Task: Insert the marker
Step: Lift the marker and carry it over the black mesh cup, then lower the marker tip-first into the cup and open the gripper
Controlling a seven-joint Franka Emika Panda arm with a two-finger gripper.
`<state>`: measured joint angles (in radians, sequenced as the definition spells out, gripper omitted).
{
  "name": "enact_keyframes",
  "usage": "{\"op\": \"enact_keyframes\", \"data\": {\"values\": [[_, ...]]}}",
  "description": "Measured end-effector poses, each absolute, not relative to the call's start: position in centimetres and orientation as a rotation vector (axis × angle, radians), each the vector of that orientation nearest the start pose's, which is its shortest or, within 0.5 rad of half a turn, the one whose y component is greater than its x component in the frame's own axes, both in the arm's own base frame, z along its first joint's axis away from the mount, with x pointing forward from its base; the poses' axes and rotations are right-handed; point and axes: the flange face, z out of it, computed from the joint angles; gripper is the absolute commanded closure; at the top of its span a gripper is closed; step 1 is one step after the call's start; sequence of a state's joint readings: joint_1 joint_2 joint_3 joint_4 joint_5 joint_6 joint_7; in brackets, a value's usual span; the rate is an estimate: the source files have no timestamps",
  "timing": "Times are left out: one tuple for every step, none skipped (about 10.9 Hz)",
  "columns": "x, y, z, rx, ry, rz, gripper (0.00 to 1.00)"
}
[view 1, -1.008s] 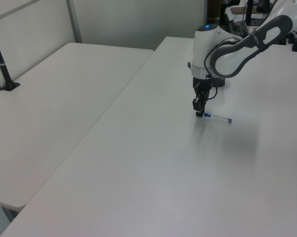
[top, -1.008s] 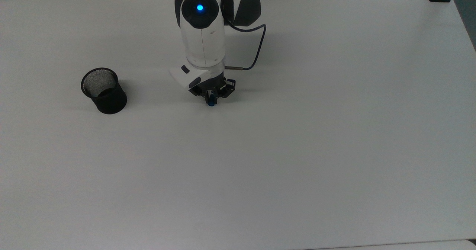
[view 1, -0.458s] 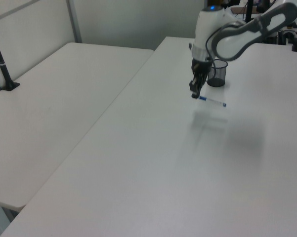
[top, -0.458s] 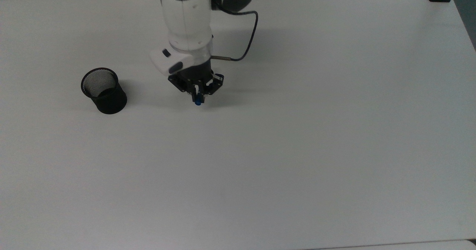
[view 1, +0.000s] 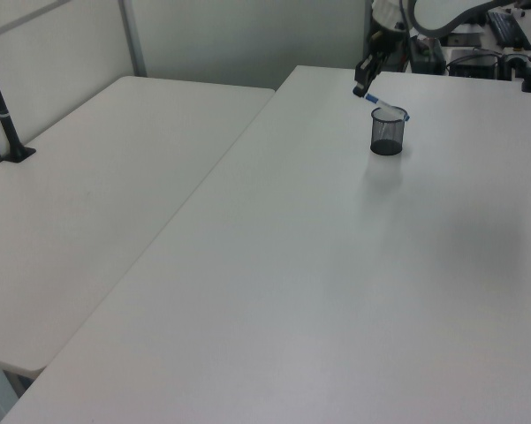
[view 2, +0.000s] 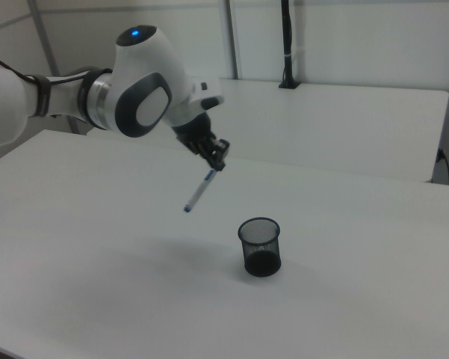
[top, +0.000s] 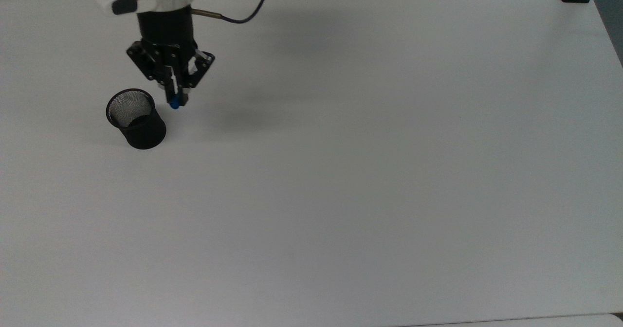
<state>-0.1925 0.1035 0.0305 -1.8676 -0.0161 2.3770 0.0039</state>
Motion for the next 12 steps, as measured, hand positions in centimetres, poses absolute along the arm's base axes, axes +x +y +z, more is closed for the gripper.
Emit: {"op": "enact_keyframes", "data": {"values": [[61.6,-12.0,50.6,-3.103,0.227,-0.733,1.0],[61.8,-13.0,50.7,-3.102,0.218,-0.788,1.0],[62.0,-14.4,50.5,-3.103,0.206,-0.86,1.0],[62.1,-15.2,50.3,-3.104,0.197,-0.899,1.0],[62.3,-16.4,50.0,-3.102,0.194,-0.967,1.0],[62.5,-17.1,49.7,-3.1,0.193,-1.011,1.0],[62.6,-18.1,49.0,-3.104,0.177,-1.06,1.0],[62.5,-18.8,48.4,-3.111,0.158,-1.084,1.0],[62.2,-19.8,47.3,-3.124,0.136,-1.103,1.0],[62.0,-20.2,46.6,-3.132,0.123,-1.107,1.0],[61.8,-20.5,45.7,-3.144,0.101,-1.096,1.0],[61.6,-20.6,44.9,-3.158,0.068,-1.073,1.0]]}}
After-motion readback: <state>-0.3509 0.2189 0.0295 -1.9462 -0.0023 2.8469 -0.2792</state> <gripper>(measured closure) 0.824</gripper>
